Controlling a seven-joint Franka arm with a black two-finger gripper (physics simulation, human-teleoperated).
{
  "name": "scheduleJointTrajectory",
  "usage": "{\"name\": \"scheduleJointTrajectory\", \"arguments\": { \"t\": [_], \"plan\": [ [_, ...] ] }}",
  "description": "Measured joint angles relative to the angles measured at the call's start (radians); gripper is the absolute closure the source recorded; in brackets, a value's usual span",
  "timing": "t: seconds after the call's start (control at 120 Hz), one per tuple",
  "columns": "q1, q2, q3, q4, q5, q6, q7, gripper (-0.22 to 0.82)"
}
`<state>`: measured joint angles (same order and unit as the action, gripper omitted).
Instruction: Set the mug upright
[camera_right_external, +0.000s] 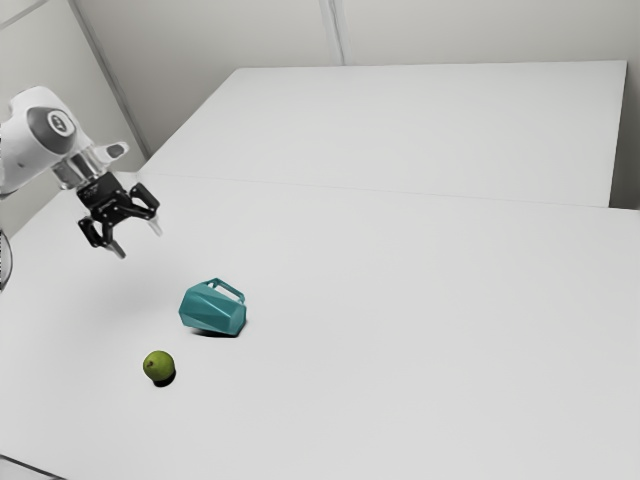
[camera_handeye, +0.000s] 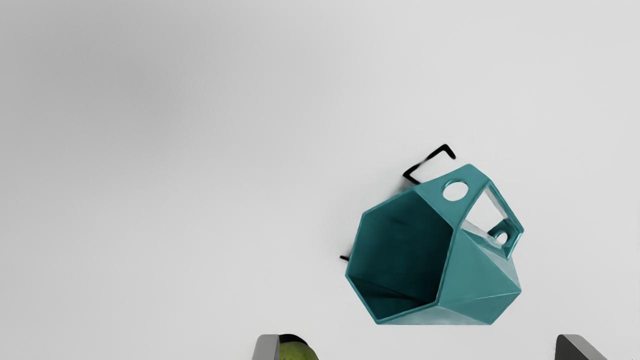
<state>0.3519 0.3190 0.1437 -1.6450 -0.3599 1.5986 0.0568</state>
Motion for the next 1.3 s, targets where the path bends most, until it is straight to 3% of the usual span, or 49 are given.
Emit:
{"name": "scheduleJointTrajectory", "arguments": {
  "t": [0.325,0.733,1.05,1.1,1.217,1.3],
  "plan": [
    [0.004,0.124,0.012,-0.016,-0.169,-0.019,0.023,0.00],
    [0.000,0.153,0.011,-0.120,-0.312,-0.050,0.034,0.00],
    [-0.008,0.188,-0.036,-0.126,-0.389,-0.041,0.033,0.01],
    [-0.008,0.189,-0.038,-0.125,-0.395,-0.040,0.033,0.07],
    [-0.009,0.188,-0.039,-0.122,-0.395,-0.040,0.033,0.38],
    [-0.010,0.188,-0.040,-0.120,-0.395,-0.040,0.033,0.54]
  ]
}}
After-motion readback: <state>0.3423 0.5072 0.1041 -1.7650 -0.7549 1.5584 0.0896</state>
